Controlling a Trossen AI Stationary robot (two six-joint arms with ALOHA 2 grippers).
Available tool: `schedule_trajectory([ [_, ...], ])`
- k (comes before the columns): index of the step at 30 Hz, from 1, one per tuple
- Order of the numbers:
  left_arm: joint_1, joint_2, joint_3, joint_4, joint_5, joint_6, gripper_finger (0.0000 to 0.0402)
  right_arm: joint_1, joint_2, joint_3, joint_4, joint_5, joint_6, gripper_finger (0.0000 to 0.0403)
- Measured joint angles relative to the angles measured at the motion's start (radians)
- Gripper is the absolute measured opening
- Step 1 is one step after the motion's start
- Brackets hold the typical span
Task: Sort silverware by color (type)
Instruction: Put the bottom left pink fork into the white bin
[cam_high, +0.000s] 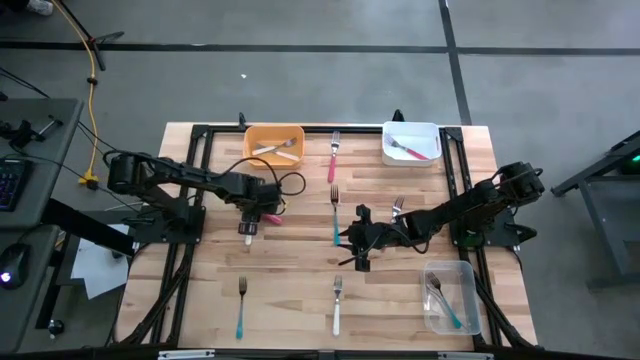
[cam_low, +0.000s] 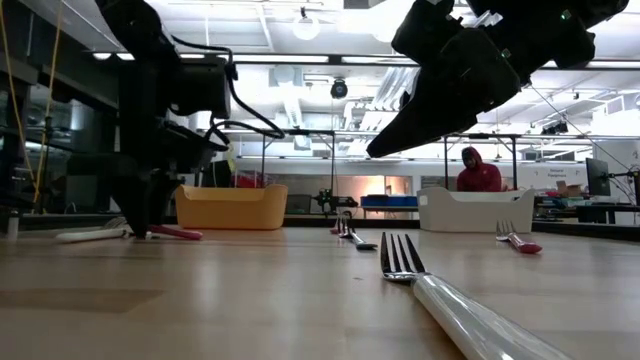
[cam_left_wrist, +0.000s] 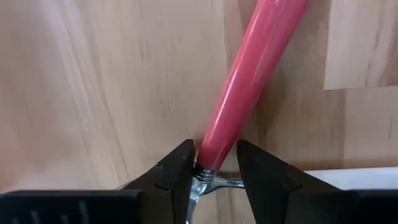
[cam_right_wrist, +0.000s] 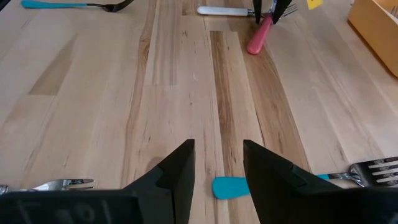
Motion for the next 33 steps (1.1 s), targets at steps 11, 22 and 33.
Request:
schedule_trajectory([
  [11,-0.003,-0.052,0.070,-0.012,-0.011,0.001,0.0036,0.000,0.000,0.000,0.000,0.000,0.013,0.0128],
  [22,0.019,-0.145,0.102,0.059,0.344,-0.187,0.0036,0.000,0.012,0.000,0.070,0.161,-0.065,0.0128],
  [33,0.088,-0.118,0.100,0.226,0.686,-0.487,0.0036,0.005,0.158,0.226,-0.021,0.312,-0.350,0.0180],
])
